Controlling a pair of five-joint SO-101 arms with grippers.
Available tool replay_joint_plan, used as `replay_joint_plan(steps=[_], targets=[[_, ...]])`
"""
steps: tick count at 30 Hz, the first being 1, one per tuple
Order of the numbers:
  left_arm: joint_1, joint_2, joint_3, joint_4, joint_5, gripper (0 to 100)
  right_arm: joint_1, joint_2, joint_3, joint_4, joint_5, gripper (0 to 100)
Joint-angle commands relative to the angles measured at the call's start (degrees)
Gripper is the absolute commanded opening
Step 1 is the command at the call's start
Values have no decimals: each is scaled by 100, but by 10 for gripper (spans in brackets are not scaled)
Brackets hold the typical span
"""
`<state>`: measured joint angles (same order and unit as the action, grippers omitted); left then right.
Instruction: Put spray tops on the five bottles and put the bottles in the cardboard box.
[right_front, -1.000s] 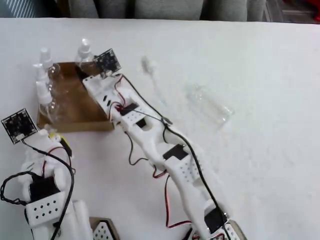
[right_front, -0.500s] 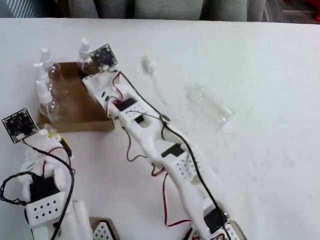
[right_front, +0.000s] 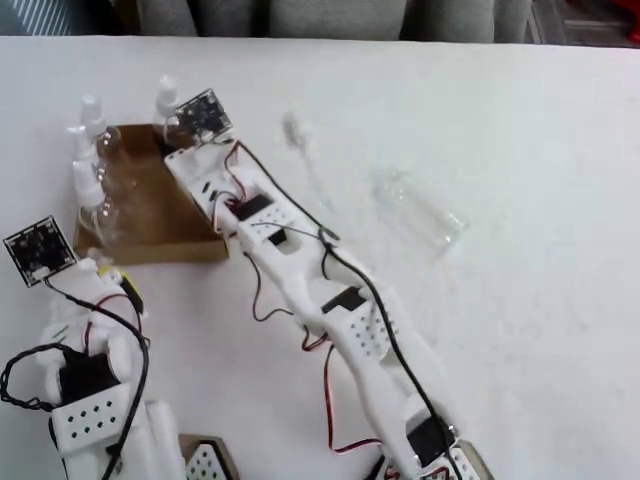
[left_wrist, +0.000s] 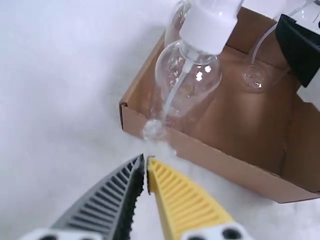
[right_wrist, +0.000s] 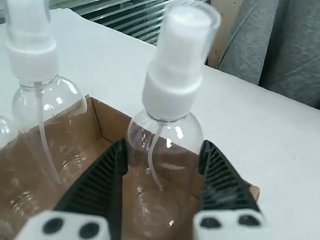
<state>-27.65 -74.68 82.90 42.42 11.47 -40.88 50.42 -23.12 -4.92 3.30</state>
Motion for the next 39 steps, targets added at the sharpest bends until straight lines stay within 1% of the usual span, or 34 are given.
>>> replay_joint_plan(steps=[1, 7, 10, 15, 21, 28, 39], targets=[[-4, 57, -308, -149, -44, 21, 22, -84, -229, 57, 114, 17], [-4, 57, -308, -149, -53, 22, 22, -84, -220, 101, 149, 22], [-4, 57, -308, -149, -53, 22, 22, -136, -273, 462, 149, 32], [-4, 57, -308, -149, -53, 22, 22, -145, -273, 602, 132, 148], [-4, 57, -308, -149, -53, 22, 13, -163, -273, 699, 149, 151], [-4, 57, -308, -149, -62, 22, -13, -321, -264, 1165, 123, 269], [-4, 57, -308, -149, -62, 22, -13, -347, -264, 1182, 132, 275]])
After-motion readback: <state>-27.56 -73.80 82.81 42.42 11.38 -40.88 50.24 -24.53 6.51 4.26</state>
